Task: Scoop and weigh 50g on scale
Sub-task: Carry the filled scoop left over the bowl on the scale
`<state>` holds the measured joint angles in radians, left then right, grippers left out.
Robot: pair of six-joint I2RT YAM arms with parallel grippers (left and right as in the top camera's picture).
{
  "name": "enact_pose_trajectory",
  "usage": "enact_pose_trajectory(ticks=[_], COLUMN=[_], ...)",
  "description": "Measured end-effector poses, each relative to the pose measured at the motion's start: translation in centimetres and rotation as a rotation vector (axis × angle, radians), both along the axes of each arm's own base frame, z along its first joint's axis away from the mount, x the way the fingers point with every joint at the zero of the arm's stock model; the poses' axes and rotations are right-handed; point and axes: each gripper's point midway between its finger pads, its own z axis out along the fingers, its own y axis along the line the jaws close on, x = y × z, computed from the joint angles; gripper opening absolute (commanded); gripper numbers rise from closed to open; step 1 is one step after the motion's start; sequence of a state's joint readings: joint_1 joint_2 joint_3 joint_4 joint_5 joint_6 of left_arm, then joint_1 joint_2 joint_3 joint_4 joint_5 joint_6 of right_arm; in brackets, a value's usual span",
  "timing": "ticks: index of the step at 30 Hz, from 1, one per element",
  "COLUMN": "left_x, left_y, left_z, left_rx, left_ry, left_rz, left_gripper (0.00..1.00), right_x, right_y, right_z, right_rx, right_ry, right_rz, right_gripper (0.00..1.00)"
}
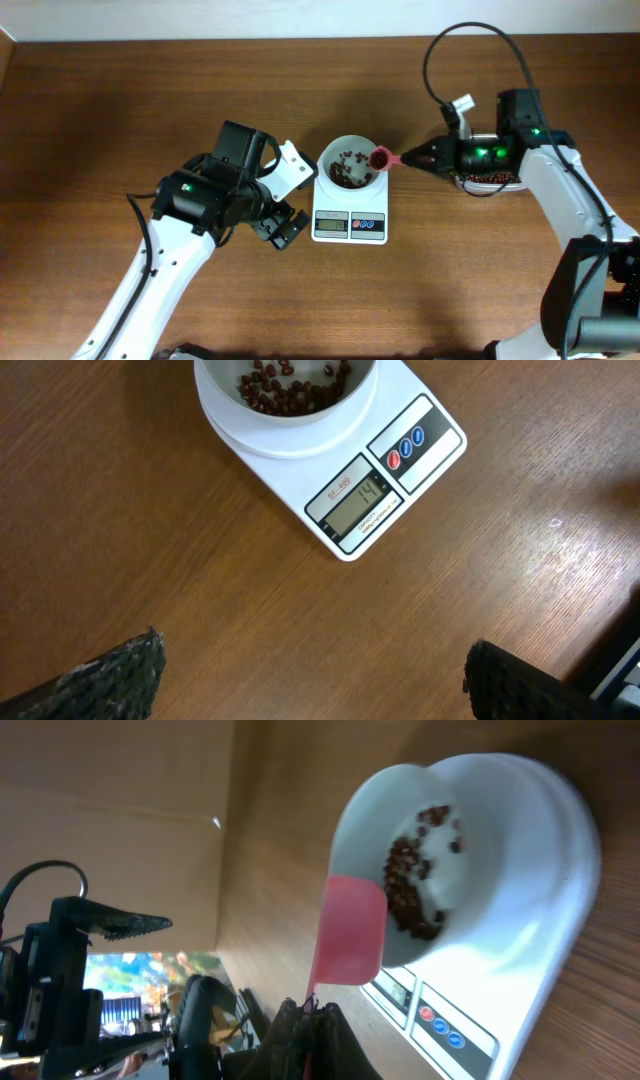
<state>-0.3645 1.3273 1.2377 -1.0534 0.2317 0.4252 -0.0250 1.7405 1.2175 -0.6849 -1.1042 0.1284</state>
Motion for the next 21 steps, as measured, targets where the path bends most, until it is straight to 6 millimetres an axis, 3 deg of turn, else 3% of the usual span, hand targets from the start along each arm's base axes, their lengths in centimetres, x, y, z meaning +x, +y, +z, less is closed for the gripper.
enact_pose_trajectory(ticks=[8,14,21], left_x=[0.0,0.0,0.0], left_y=[0.0,0.0,0.0], left_z=[0.0,0.0,0.0], left_rx=[0.0,0.0,0.0], left_ry=[0.0,0.0,0.0], left_rz=[0.0,0.0,0.0], left_gripper=[0.99,0.99,0.99], right_x=[0.7,1.5,1.6], right_y=[3.1,2.5,2.5], right_z=[0.6,-0.9,-1.0], right_rx=[-0.01,-0.127,-0.173], right_ry=[-0.108,-0.161,-0.329], right_rz=[0.063,0.045,0.133], right_gripper=[0.04,0.04,0.04])
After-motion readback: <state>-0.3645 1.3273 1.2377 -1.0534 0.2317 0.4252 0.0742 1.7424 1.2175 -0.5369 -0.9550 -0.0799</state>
